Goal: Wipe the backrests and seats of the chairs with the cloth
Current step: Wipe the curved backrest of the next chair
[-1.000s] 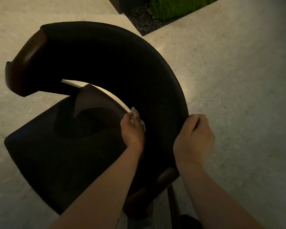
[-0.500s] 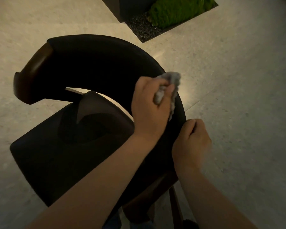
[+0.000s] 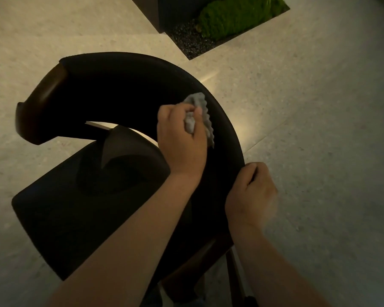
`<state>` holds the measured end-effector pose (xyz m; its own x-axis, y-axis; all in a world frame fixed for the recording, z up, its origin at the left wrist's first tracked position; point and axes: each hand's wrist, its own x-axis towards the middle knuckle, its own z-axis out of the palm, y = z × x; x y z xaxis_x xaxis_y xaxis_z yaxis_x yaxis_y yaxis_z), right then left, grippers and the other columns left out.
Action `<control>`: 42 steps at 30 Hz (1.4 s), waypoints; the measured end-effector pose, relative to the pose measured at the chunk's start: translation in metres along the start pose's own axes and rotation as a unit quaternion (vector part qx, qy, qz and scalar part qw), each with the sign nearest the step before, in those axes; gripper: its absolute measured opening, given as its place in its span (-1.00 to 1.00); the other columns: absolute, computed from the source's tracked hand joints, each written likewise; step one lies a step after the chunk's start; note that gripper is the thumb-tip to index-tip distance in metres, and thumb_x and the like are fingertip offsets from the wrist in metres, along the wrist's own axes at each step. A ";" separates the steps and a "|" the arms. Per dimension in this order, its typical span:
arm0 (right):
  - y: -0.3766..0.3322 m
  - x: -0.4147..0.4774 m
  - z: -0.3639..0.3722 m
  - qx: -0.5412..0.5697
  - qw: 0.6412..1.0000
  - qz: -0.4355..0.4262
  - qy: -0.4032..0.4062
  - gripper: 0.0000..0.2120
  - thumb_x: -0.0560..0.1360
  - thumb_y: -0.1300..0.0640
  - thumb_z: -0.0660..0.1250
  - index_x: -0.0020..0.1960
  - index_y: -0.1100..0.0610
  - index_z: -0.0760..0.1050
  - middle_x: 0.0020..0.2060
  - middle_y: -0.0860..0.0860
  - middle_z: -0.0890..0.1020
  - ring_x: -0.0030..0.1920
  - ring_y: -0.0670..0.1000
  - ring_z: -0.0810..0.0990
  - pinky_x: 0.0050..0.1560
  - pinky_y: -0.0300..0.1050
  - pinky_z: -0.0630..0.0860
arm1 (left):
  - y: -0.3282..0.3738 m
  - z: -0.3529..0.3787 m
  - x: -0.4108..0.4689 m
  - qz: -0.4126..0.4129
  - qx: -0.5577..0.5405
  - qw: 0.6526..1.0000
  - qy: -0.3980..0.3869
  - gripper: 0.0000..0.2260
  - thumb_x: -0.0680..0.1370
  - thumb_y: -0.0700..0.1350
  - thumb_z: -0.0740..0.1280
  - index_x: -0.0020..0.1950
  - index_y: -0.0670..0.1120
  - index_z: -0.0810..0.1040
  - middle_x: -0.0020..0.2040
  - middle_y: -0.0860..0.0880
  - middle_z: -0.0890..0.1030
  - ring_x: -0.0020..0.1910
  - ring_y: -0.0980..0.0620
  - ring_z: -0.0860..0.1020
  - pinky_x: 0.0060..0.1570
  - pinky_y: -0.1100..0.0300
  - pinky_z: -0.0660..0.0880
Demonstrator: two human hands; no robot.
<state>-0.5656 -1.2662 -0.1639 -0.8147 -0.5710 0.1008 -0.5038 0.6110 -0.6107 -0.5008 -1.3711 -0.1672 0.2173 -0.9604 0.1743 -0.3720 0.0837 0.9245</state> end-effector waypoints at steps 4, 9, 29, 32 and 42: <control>0.002 0.001 0.001 -0.003 1.000 0.011 -0.004 -0.72 0.54 0.03 0.00 -0.26 0.09 0.36 -0.47 -0.09 0.36 -0.47 -0.14 0.31 -0.44 -0.20 0.10 | 0.019 0.004 -0.006 0.120 0.002 0.991 -0.058 -0.83 0.54 -0.04 0.37 -0.08 -0.15 0.58 -0.06 -0.07 0.49 -0.13 0.02 0.49 -0.14 0.13 0.50; 0.000 0.000 0.000 -0.006 1.000 0.005 -0.001 -0.73 0.55 0.06 0.02 -0.26 0.09 0.35 -0.48 -0.11 0.33 -0.47 -0.15 0.29 -0.44 -0.21 0.08 | 0.014 0.018 0.004 0.174 0.115 0.973 -0.097 -0.84 0.54 -0.05 0.38 -0.06 -0.14 0.60 -0.08 -0.10 0.52 -0.13 0.00 0.47 -0.19 0.15 0.46; 0.000 0.000 0.000 -0.007 1.000 -0.004 0.002 -0.73 0.56 0.06 0.04 -0.26 0.07 0.37 -0.48 -0.12 0.33 -0.49 -0.16 0.29 -0.45 -0.24 0.07 | -0.029 0.017 -0.027 -0.020 0.001 1.000 -0.016 -0.72 0.60 0.10 0.16 -0.01 -0.10 0.48 -0.02 -0.01 0.47 -0.15 0.07 0.50 -0.19 0.25 0.46; 0.003 0.000 0.000 -0.006 1.000 -0.003 0.001 -0.72 0.60 0.09 0.05 -0.25 0.07 0.39 -0.48 -0.10 0.38 -0.49 -0.14 0.32 -0.46 -0.25 0.13 | -0.054 0.018 -0.030 -0.090 0.032 0.995 -0.006 -0.77 0.58 0.09 0.13 0.00 -0.04 0.45 -0.01 0.06 0.43 -0.14 0.07 0.50 -0.18 0.21 0.45; 0.005 0.001 0.001 0.011 1.000 -0.004 -0.012 -0.70 0.62 0.11 0.07 -0.25 0.11 0.40 -0.49 -0.07 0.37 -0.49 -0.07 0.32 -0.43 -0.21 0.17 | -0.119 -0.002 -0.041 -0.226 0.092 0.964 -0.103 -0.84 0.62 0.00 0.22 0.13 -0.03 0.48 0.07 0.00 0.49 -0.12 0.15 0.50 -0.18 0.31 0.39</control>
<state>-0.5683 -1.2645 -0.1679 -0.8036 -0.5889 0.0858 -0.5030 0.5951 -0.6268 -0.4641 -1.3414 -0.2834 0.2184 -0.9215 -0.3212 -0.4385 -0.3867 0.8113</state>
